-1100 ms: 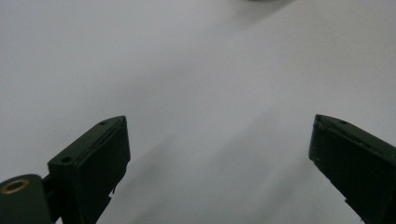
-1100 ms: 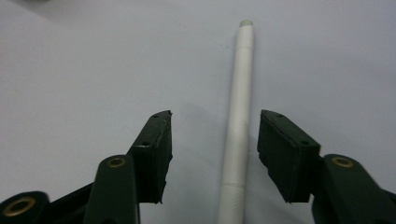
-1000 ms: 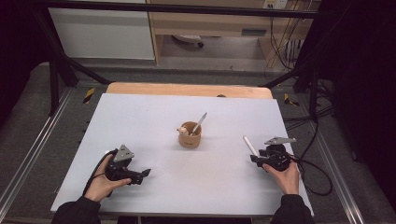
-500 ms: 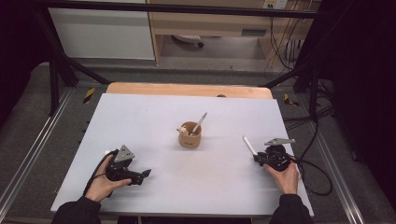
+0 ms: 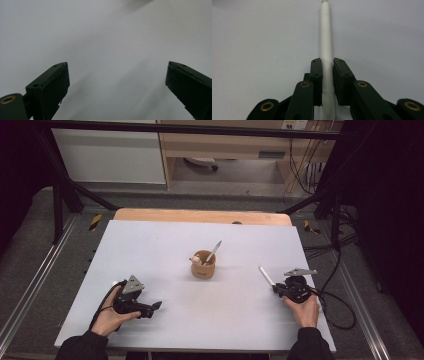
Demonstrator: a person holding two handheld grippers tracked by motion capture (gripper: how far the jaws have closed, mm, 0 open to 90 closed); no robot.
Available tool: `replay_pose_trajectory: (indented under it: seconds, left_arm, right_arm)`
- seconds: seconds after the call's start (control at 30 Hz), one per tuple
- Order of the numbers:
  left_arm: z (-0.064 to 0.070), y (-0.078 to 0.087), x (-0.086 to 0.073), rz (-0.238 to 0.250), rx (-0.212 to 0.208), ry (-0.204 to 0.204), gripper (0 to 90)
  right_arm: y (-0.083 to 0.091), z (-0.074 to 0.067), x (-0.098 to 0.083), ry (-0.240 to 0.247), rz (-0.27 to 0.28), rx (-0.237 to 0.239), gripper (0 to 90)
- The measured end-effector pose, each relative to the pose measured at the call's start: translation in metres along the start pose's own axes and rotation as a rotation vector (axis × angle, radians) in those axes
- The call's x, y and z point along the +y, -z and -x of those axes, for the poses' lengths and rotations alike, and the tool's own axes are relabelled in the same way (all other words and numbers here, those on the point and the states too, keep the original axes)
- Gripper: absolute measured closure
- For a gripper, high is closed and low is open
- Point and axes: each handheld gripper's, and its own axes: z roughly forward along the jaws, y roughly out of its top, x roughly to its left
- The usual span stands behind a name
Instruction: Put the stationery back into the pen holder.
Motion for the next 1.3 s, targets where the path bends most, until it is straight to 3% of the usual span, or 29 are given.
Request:
replay_pose_trajectory:
  seconds: [0.27, 0.5, 0.93, 1.3]
  left_arm:
    - [0.000, 0.001, 0.001, 0.007, -0.004, -0.003, 5.5]
    - [0.002, 0.002, 0.001, 0.010, -0.019, -0.012, 5.3]
    - [0.009, 0.001, 0.004, 0.000, -0.034, -0.039, 4.9]
    - [0.015, 0.000, 0.007, -0.007, -0.041, -0.066, 4.9]
  right_arm:
    - [0.001, -0.001, 0.004, -0.015, 0.012, 0.006, 78.8]
    - [0.012, -0.011, 0.010, 0.037, 0.037, 0.048, 78.8]
    - [0.017, -0.040, 0.020, 0.171, 0.000, 0.196, 78.8]
    - [0.018, -0.067, 0.027, 0.246, -0.035, 0.328, 78.8]
